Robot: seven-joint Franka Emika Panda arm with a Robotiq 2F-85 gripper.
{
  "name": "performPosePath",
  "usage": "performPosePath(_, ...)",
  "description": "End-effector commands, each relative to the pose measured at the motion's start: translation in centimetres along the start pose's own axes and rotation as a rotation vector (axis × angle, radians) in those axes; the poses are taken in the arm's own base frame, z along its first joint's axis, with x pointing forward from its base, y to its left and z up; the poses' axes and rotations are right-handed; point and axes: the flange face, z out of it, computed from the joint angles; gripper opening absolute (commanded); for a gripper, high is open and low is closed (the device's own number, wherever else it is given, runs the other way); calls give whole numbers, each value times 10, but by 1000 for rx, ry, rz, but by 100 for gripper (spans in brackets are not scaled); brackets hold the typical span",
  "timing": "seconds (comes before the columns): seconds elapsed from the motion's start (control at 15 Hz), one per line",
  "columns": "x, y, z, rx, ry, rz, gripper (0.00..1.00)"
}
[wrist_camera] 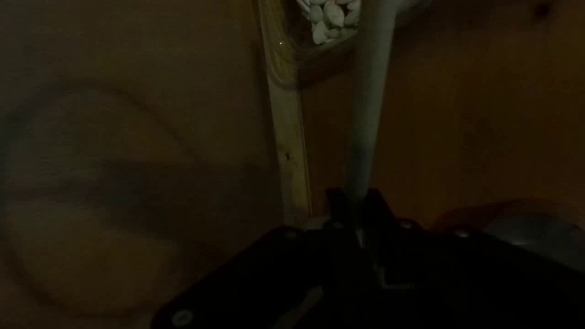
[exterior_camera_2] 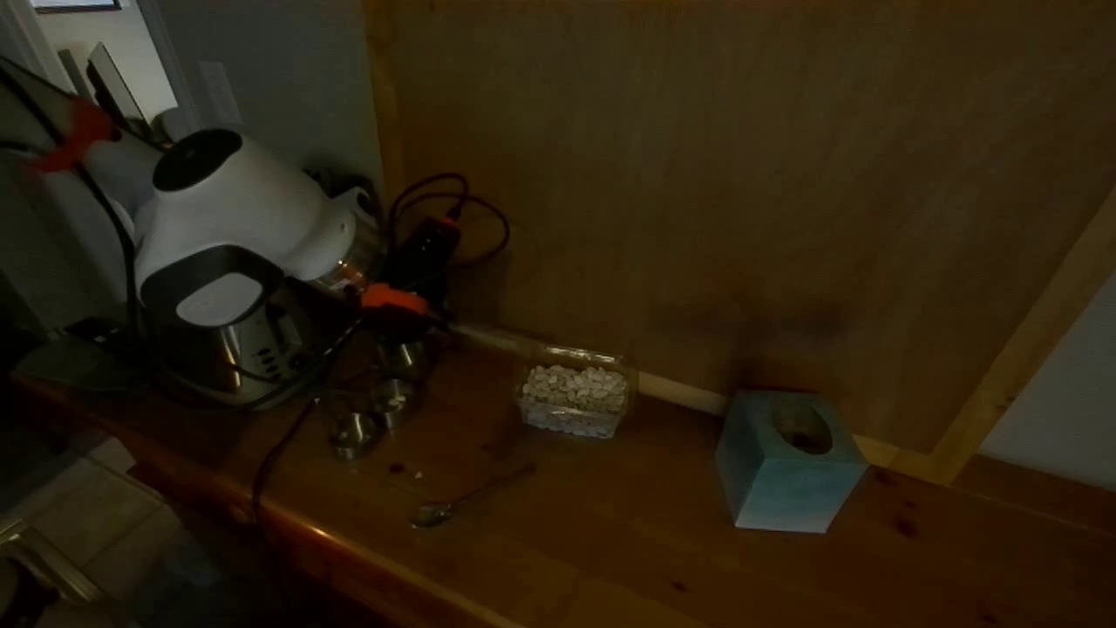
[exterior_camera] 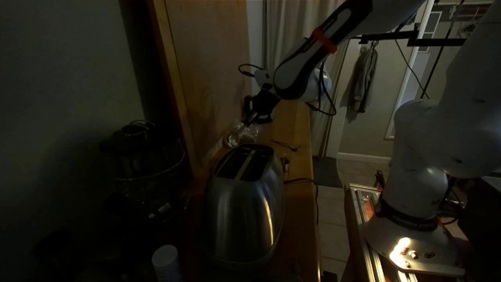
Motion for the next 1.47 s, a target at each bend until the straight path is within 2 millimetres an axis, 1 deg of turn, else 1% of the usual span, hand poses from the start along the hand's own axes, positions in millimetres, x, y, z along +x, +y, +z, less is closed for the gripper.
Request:
performPosePath(0.0, -1, 0, 1, -34, -9, -46, 4)
performPosePath(1.0, -11, 5, -7, -143, 3, -117, 4)
performPosePath(1.4, -18, -1, -3, -131, 22, -134, 4)
